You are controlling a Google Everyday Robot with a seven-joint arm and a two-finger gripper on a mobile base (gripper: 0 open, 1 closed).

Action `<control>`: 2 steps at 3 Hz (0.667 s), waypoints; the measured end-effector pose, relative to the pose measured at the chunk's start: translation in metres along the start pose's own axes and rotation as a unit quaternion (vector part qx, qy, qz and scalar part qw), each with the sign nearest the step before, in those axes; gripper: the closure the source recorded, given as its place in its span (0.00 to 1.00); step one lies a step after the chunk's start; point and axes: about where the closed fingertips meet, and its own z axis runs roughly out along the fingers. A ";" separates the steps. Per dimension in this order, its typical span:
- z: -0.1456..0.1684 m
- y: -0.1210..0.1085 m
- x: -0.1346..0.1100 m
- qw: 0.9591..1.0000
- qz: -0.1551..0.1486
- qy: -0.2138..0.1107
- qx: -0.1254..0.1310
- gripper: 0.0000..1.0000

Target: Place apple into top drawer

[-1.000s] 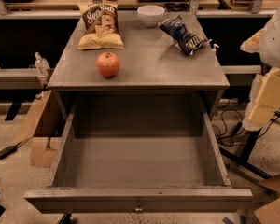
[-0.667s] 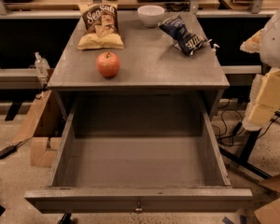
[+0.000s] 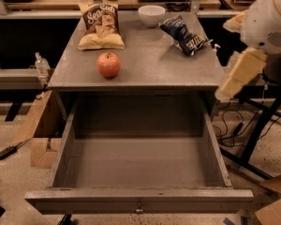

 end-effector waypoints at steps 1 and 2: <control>0.028 -0.025 -0.015 0.995 0.044 -0.085 0.019 0.00; 0.048 -0.035 -0.035 0.974 0.101 -0.199 0.030 0.00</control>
Offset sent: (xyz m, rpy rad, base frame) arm 0.1296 0.0438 0.0382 0.8808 -0.4270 -0.1861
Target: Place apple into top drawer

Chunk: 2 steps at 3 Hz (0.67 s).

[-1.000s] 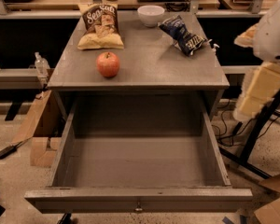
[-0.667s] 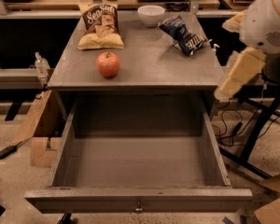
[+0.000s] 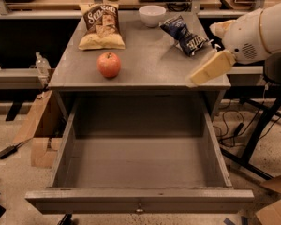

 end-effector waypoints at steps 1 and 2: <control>0.014 -0.001 -0.017 0.993 0.048 -0.103 0.022 0.00; 0.009 -0.013 -0.038 0.988 0.061 -0.137 0.049 0.00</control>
Offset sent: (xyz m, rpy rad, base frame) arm 0.0076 0.0165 0.0035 0.1803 -0.0535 -0.0248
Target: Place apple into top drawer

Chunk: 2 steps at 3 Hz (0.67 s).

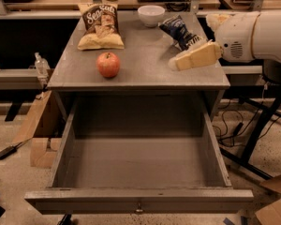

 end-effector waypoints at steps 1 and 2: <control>0.003 0.001 0.004 1.000 -0.003 0.005 -0.003 0.00; 0.046 0.019 0.017 0.999 0.000 0.007 -0.035 0.00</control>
Offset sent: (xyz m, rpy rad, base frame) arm 0.0214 0.0520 -0.0586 -0.0012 0.0642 0.0875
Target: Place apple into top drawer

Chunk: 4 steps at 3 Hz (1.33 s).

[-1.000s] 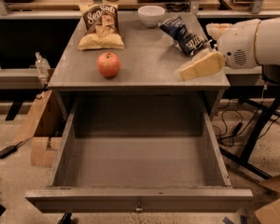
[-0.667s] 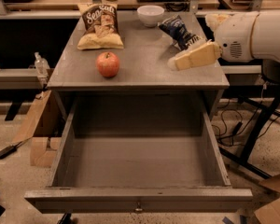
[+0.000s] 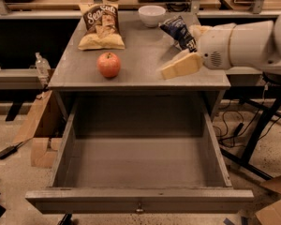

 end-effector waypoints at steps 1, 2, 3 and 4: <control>0.062 0.012 0.011 0.999 0.000 -0.015 -0.038 0.00; 0.118 0.020 0.014 0.997 -0.006 -0.026 -0.072 0.00; 0.163 0.022 0.013 0.995 -0.006 -0.038 -0.087 0.00; 0.203 0.020 0.009 0.994 0.001 -0.058 -0.093 0.00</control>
Offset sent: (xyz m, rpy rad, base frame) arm 0.0823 0.1397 -0.0912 0.0650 0.0316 0.2251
